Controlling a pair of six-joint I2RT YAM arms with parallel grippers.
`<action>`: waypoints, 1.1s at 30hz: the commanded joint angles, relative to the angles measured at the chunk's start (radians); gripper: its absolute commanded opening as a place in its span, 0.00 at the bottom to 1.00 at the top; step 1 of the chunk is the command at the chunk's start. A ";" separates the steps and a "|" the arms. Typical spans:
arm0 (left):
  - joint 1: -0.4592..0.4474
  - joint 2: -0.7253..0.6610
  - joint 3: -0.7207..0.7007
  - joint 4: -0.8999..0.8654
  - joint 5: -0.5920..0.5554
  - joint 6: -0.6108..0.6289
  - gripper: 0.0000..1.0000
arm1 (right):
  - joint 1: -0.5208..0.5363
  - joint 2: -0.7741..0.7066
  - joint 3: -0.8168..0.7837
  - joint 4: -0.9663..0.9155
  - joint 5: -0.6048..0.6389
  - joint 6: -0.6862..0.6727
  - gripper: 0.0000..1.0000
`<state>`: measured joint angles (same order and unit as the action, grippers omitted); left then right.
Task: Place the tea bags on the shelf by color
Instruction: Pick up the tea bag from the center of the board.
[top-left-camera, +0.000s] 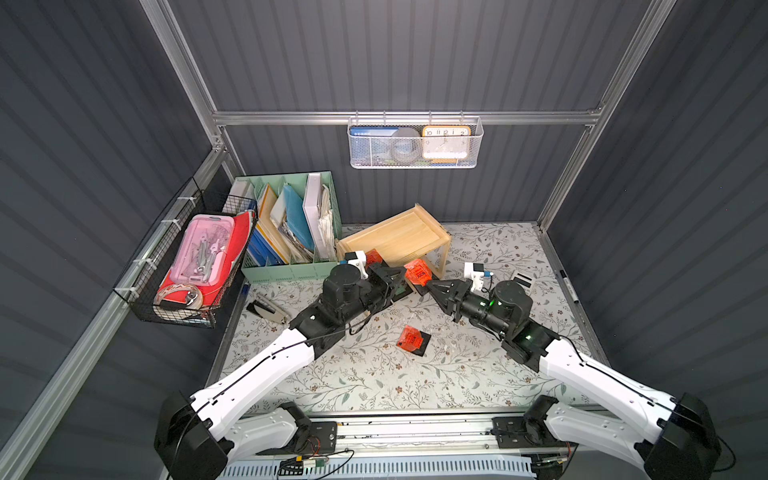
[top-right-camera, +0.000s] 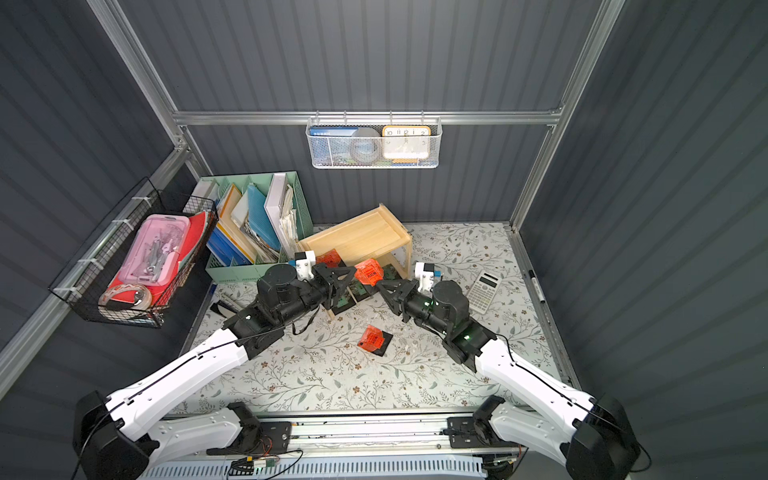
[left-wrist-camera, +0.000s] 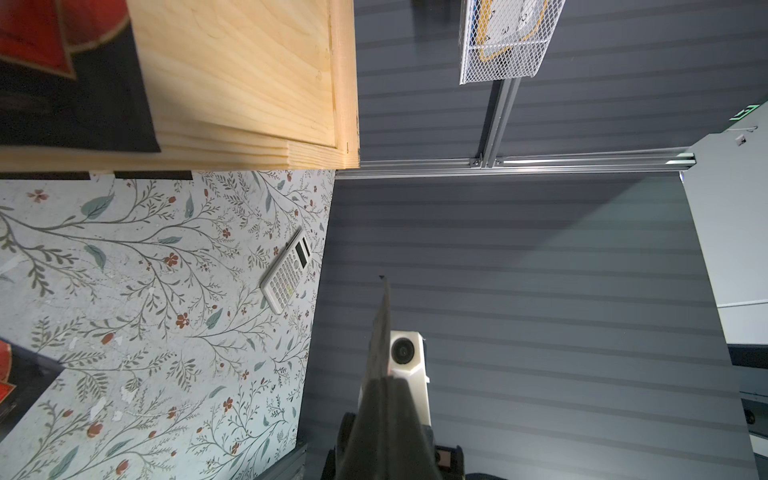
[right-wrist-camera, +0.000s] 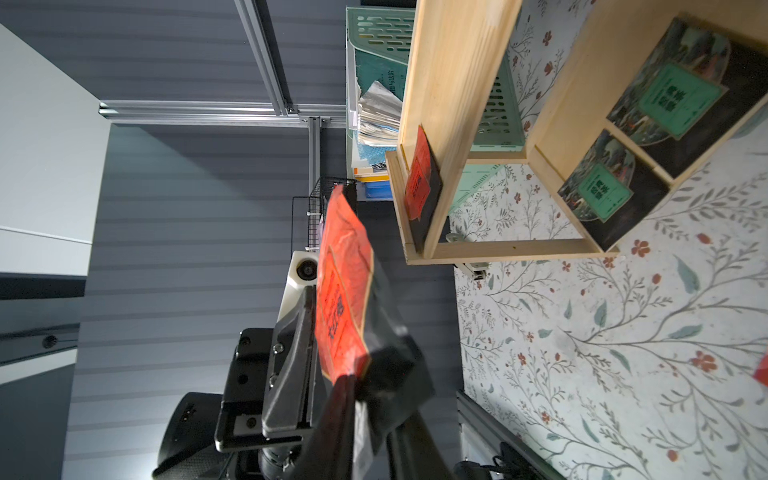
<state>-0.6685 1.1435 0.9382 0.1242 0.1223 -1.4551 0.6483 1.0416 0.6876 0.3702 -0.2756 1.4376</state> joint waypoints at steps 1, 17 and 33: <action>0.002 -0.022 -0.021 0.015 -0.009 -0.007 0.00 | -0.007 0.002 0.032 0.036 0.000 -0.004 0.12; 0.015 -0.047 0.075 -0.190 -0.065 0.069 0.76 | -0.041 -0.001 0.116 -0.105 -0.031 -0.076 0.00; 0.018 -0.109 0.225 -0.644 -0.264 0.175 1.00 | -0.056 0.157 0.418 -0.414 -0.013 -0.303 0.00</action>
<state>-0.6544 1.0576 1.1389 -0.3996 -0.0837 -1.3216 0.5961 1.1706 1.0687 0.0154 -0.2871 1.1881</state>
